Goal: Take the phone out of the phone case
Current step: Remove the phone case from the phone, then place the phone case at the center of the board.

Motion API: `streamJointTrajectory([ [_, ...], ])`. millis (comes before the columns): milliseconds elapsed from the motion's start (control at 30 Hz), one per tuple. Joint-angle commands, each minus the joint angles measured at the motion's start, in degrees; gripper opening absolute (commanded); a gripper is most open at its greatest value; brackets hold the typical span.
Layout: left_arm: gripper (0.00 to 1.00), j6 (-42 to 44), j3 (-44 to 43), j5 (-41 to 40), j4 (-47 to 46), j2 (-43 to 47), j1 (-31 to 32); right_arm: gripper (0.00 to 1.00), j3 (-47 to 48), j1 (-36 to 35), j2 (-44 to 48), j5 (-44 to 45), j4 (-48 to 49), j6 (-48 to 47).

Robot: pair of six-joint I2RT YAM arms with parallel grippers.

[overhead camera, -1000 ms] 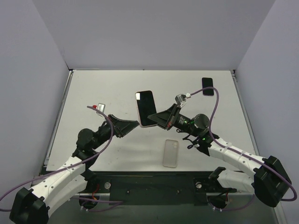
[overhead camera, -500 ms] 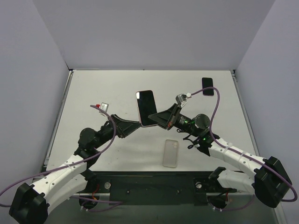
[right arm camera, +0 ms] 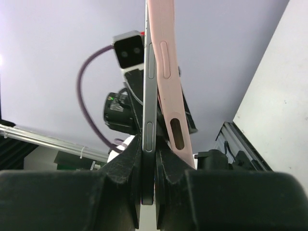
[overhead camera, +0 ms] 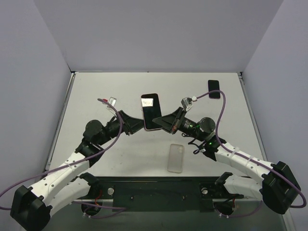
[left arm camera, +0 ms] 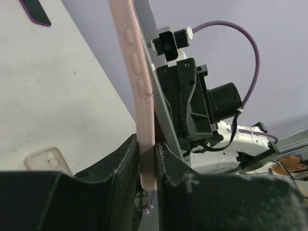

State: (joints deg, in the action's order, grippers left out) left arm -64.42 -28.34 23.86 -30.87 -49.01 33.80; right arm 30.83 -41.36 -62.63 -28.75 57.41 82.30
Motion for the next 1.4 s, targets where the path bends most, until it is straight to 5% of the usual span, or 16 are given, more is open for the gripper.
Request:
streamJointTrajectory([
  [0, 0.22, 8.78, -9.09, -5.82, 14.77, -2.48, -0.05, 0.00, 1.78, -1.00, 4.70, -1.66, 2.28, -3.37],
  [100, 0.00, 10.81, -9.28, -8.73, 21.01, -2.31, -0.05, 0.00, 1.34, -0.83, 8.74, 0.70, -8.49, -9.34],
  [333, 0.00, 18.27, -9.37, -19.54, 39.11, -0.64, -0.58, 0.00, 6.60, 0.58, 19.82, 6.78, -38.74, -26.30],
  [467, 0.00, 17.33, -5.78, -16.67, 38.37, -0.73, -0.05, 0.00, 9.77, 3.22, 21.67, 8.18, -47.72, -32.71],
  [567, 0.00, 13.98, 2.29, -12.27, 32.38, -0.03, 4.50, 0.00, 9.08, 5.06, 23.43, 9.15, -49.67, -34.49],
  [800, 0.00, 4.50, 11.02, -20.78, 23.25, 0.24, 19.18, 0.00, 7.84, 9.72, 23.61, 7.05, -49.50, -33.96],
  [1100, 0.00, 0.97, 13.22, -27.98, 10.58, -12.94, 23.33, 0.00, 6.35, 12.71, 23.60, 5.55, -48.27, -33.26],
  [1367, 0.00, -1.23, 10.85, -24.56, 3.80, -24.72, 24.56, 0.00, 4.15, 14.91, 24.31, 4.06, -47.48, -31.50],
])
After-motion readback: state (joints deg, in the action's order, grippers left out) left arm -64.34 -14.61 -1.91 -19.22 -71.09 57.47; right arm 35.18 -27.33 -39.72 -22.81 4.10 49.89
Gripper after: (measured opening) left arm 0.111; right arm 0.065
